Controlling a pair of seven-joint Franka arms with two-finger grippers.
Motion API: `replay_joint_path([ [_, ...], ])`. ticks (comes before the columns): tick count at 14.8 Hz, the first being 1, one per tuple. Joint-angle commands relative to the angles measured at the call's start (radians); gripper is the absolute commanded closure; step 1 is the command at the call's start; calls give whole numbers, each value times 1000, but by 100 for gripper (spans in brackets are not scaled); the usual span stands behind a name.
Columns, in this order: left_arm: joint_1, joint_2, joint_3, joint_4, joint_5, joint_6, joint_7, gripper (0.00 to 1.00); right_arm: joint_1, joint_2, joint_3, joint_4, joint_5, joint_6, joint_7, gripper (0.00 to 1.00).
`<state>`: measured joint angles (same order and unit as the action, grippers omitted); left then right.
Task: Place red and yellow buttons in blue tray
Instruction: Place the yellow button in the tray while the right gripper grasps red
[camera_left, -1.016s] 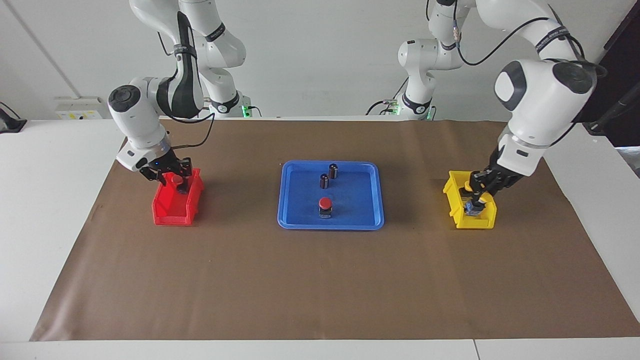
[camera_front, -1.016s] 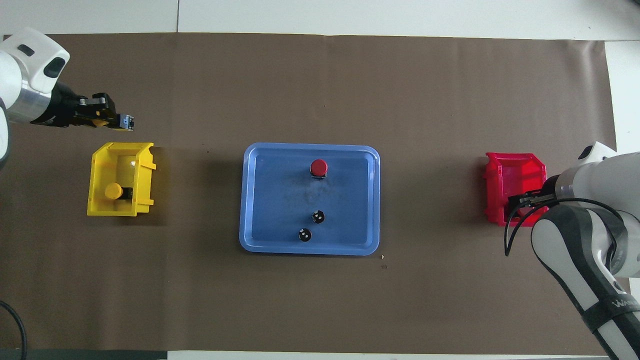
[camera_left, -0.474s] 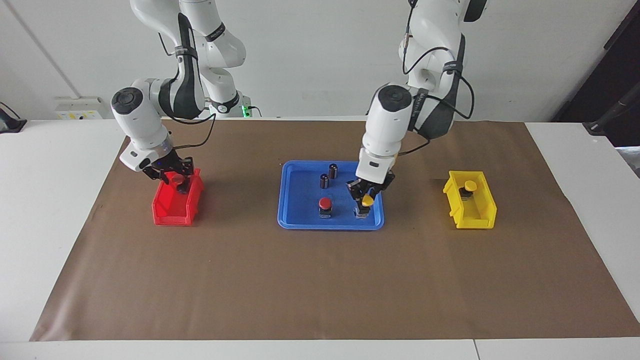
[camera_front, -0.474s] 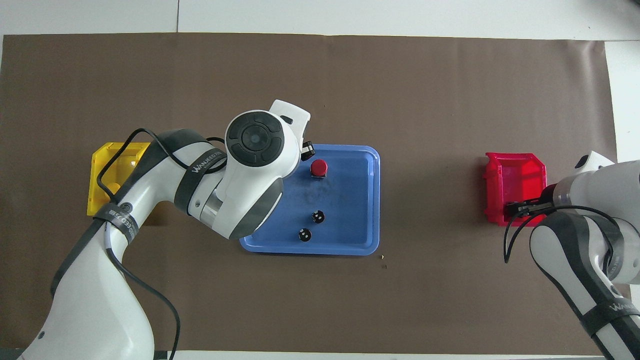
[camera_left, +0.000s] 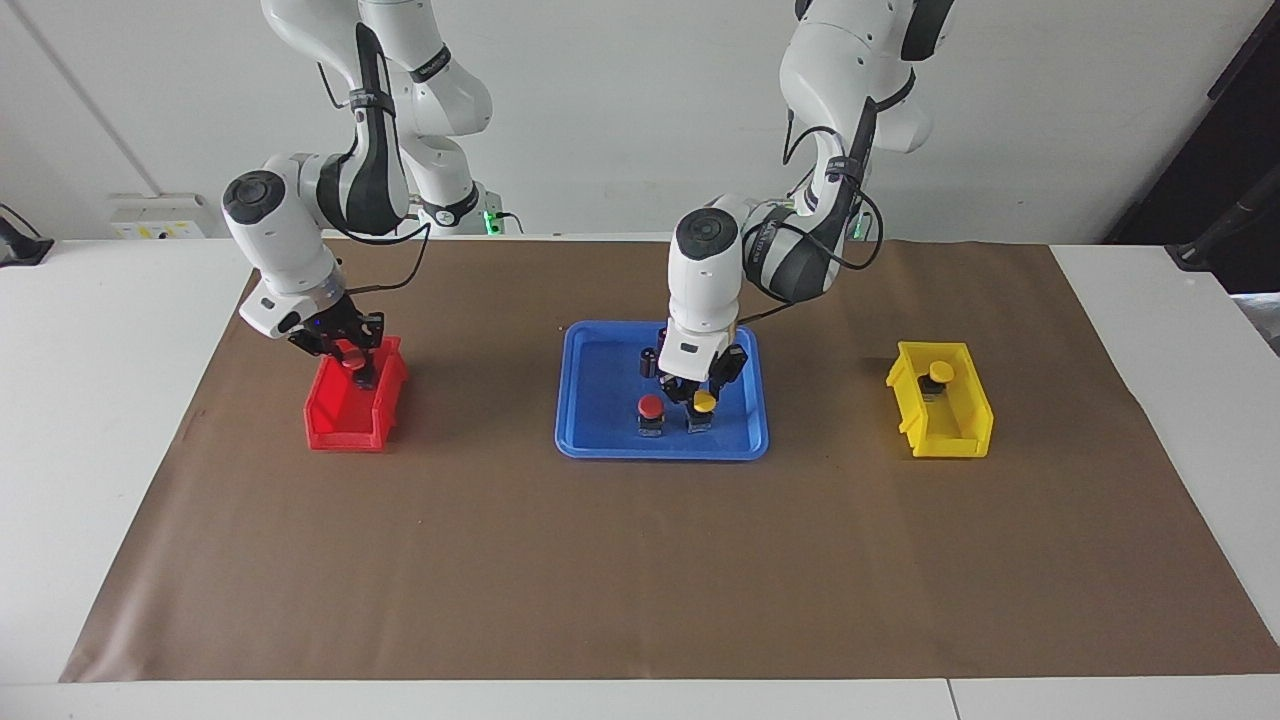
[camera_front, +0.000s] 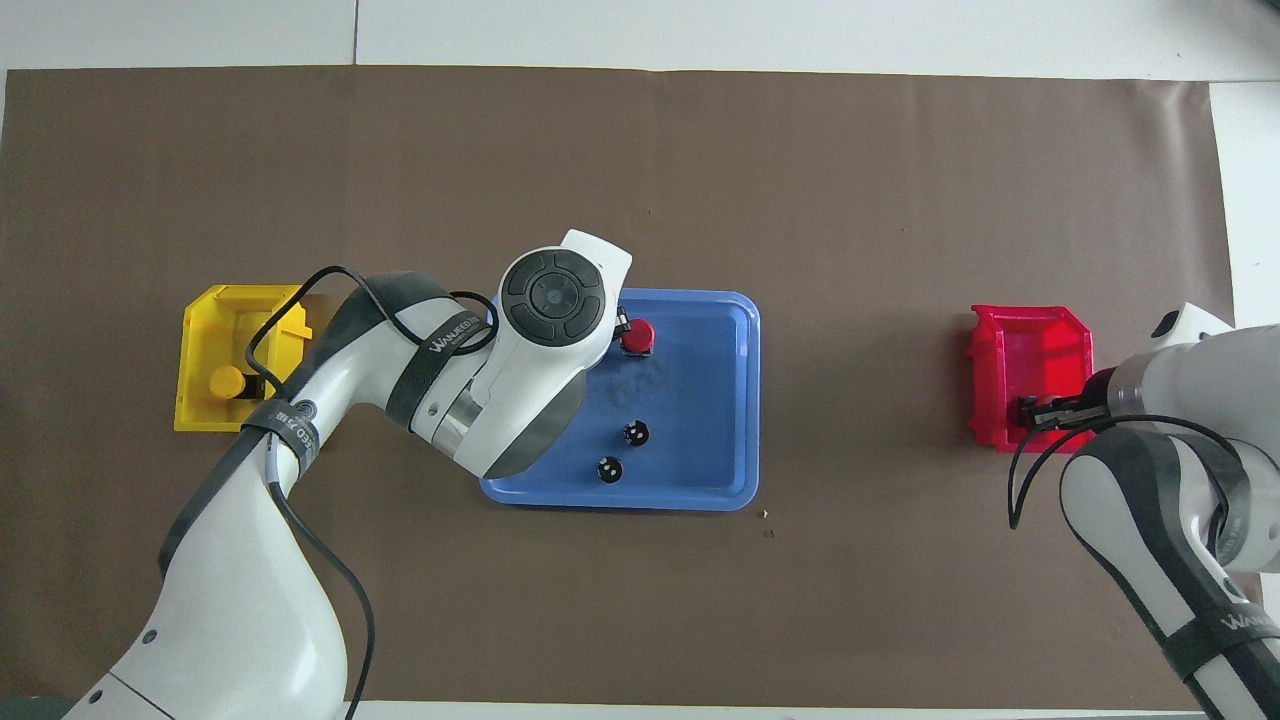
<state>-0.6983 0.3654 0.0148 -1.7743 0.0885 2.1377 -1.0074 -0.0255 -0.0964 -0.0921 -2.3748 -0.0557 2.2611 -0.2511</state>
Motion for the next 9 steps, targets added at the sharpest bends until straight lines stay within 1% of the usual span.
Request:
replay_joint_path([
  [1, 7, -11, 4, -14, 36, 11, 0, 17, 32, 47, 8, 164, 14, -136, -20, 78],
  [2, 3, -13, 4, -4, 40, 2, 3, 9, 48, 72, 9, 246, 14, -209, -10, 78],
  [4, 5, -40, 2, 6, 40, -24, 13, 3, 99, 124, 9, 388, 14, -312, 53, 78],
  [5, 10, -69, 5, 12, 40, -56, 42, 3, 140, 148, 11, 448, 14, -346, 119, 78],
  [6, 26, -94, 10, 12, 40, -99, 106, 3, 191, 168, 11, 492, 14, -362, 186, 78],
  [7, 74, -118, 10, 12, 37, -134, 206, 1, 228, 179, 11, 514, 37, -353, 247, 78],
  [8, 136, -137, 8, 9, 30, -156, 301, 0, 255, 190, 11, 526, 104, -335, 315, 78],
  [9, 199, -152, 8, 0, 30, -162, 391, 0, 292, 198, 14, 540, 141, -313, 393, 79],
])
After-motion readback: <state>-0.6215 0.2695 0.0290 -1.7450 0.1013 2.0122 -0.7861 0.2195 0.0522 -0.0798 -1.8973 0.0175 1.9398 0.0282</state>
